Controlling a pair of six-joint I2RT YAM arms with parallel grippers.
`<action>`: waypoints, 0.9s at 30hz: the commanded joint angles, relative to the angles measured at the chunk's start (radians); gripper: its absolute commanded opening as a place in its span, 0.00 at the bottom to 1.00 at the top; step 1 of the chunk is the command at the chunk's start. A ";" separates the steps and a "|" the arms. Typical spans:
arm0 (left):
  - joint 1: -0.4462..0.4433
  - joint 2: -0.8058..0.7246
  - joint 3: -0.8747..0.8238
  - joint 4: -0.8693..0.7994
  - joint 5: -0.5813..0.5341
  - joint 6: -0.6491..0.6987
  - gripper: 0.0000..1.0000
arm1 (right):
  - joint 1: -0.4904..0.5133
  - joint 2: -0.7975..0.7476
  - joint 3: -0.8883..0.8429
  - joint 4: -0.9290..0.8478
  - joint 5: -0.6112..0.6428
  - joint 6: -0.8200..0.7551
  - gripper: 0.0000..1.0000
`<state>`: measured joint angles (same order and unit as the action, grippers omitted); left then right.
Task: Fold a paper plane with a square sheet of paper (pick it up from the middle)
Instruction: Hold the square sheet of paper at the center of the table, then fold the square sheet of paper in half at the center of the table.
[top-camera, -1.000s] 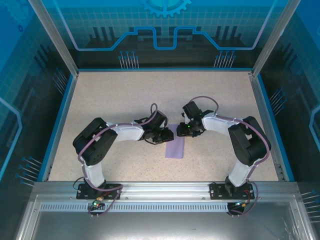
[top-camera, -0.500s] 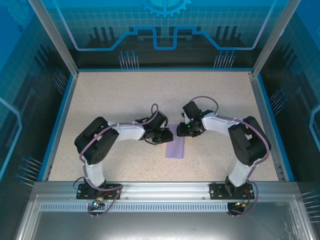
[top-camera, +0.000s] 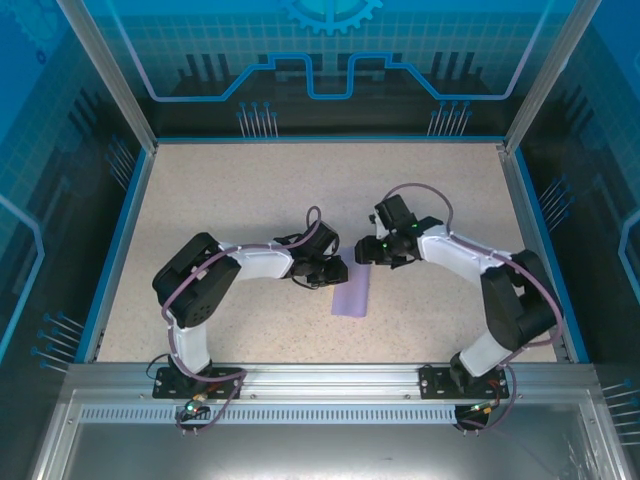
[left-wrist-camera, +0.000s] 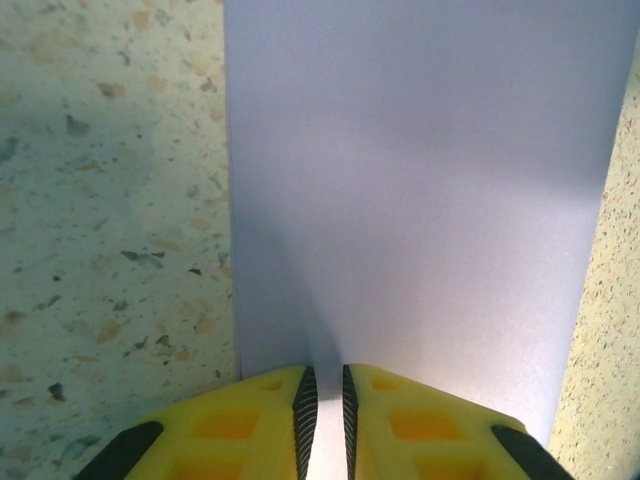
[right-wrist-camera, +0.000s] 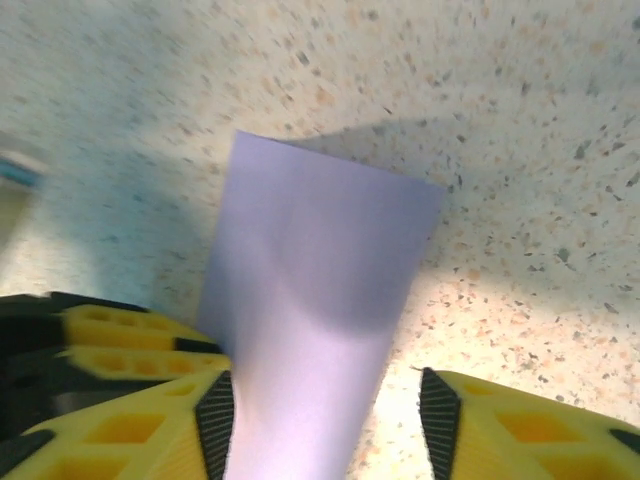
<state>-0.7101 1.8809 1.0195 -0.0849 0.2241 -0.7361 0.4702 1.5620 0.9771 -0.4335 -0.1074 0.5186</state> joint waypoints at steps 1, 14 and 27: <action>-0.012 0.058 -0.012 -0.101 -0.057 0.034 0.20 | -0.015 -0.057 -0.037 -0.001 -0.120 0.052 0.46; -0.011 0.057 -0.010 -0.103 -0.059 0.040 0.20 | -0.002 0.038 -0.170 0.216 -0.283 0.226 0.19; -0.012 0.065 -0.010 -0.115 -0.071 0.044 0.20 | -0.015 0.105 -0.203 0.240 -0.235 0.180 0.18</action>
<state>-0.7113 1.8835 1.0252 -0.0959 0.2203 -0.7231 0.4637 1.6444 0.7944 -0.1993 -0.3489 0.7181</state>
